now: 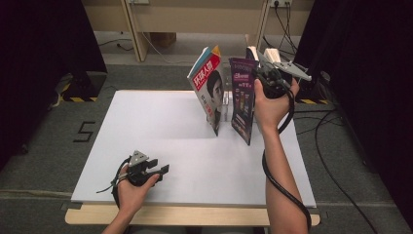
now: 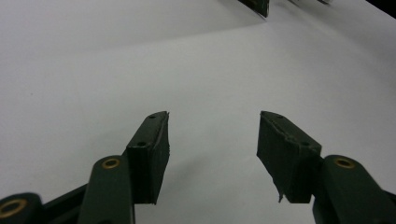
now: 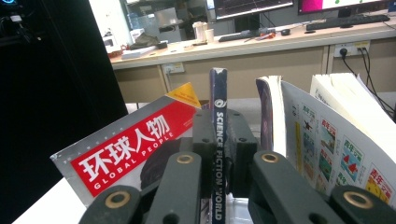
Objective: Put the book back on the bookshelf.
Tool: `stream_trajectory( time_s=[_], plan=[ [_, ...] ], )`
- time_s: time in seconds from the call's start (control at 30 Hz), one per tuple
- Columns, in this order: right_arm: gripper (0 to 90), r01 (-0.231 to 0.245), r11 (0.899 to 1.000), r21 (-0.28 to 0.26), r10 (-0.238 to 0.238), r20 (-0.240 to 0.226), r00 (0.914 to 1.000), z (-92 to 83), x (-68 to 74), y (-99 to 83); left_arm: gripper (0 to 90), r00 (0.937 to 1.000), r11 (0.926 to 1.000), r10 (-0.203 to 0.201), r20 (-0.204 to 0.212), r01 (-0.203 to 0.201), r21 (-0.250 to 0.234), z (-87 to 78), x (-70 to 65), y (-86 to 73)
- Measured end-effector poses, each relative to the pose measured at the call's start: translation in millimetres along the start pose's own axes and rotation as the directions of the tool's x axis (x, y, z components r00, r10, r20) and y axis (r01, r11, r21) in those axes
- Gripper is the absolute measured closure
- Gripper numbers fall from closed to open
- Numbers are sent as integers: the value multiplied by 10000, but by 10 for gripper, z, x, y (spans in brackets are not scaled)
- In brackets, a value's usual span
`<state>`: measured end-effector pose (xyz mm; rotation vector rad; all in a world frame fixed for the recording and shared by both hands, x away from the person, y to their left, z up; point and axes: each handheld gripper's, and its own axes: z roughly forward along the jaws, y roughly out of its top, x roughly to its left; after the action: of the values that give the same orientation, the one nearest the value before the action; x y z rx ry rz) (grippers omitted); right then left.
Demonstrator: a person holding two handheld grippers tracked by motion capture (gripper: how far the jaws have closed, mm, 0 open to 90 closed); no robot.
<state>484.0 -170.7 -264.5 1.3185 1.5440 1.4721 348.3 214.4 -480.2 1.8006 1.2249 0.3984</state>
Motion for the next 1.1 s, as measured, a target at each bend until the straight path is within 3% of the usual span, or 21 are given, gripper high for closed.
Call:
stream_trajectory(
  time_s=[0.5,1.1],
  plan=[
    [847,66,9996,-267,-60,218,9997,121,10,36,432,10000,10000,-11,31,11,-35,7,-9,-6],
    [846,312,9994,-130,-305,495,9983,288,2,27,433,10000,10000,4,13,-4,-38,-3,-2,-11]
  ],
)
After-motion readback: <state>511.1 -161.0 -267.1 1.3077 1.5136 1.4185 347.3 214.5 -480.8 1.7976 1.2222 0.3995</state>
